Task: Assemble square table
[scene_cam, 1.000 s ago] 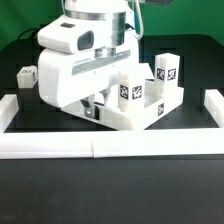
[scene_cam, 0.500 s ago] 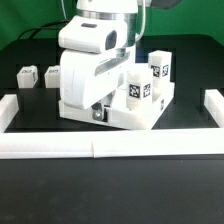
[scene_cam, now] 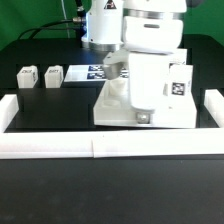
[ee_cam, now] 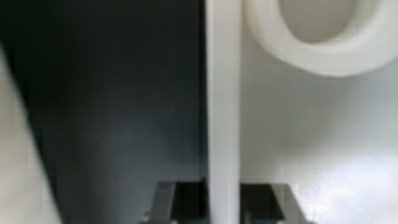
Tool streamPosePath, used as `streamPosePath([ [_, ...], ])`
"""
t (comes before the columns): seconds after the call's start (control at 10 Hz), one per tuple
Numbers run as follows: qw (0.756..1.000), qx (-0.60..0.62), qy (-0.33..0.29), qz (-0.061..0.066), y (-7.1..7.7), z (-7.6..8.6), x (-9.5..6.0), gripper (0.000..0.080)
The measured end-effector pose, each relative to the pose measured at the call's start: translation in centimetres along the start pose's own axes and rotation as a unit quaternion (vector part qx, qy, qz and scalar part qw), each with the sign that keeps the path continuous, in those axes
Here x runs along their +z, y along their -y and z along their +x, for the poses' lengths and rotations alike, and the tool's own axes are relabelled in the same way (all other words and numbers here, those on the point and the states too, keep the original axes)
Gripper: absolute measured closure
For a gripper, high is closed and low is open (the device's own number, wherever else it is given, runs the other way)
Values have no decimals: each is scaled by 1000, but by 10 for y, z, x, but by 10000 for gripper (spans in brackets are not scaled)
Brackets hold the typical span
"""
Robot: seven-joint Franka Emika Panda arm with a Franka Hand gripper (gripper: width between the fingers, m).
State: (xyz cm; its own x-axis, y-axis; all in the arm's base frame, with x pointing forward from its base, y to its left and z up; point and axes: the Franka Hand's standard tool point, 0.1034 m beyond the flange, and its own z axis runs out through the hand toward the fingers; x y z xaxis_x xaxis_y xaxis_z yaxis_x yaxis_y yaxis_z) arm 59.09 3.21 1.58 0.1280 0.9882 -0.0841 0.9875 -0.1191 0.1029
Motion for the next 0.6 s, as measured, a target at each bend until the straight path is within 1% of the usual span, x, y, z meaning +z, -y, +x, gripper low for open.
streamPosePath([
  [0.2,998,-61,7,0,1,-8,2,726],
  [0.4,992,-129,15,-1,1,-11,3,726],
  [0.5,986,-166,19,-3,1,-10,3,727],
  [0.6,979,-203,18,-19,3,1,3,727],
])
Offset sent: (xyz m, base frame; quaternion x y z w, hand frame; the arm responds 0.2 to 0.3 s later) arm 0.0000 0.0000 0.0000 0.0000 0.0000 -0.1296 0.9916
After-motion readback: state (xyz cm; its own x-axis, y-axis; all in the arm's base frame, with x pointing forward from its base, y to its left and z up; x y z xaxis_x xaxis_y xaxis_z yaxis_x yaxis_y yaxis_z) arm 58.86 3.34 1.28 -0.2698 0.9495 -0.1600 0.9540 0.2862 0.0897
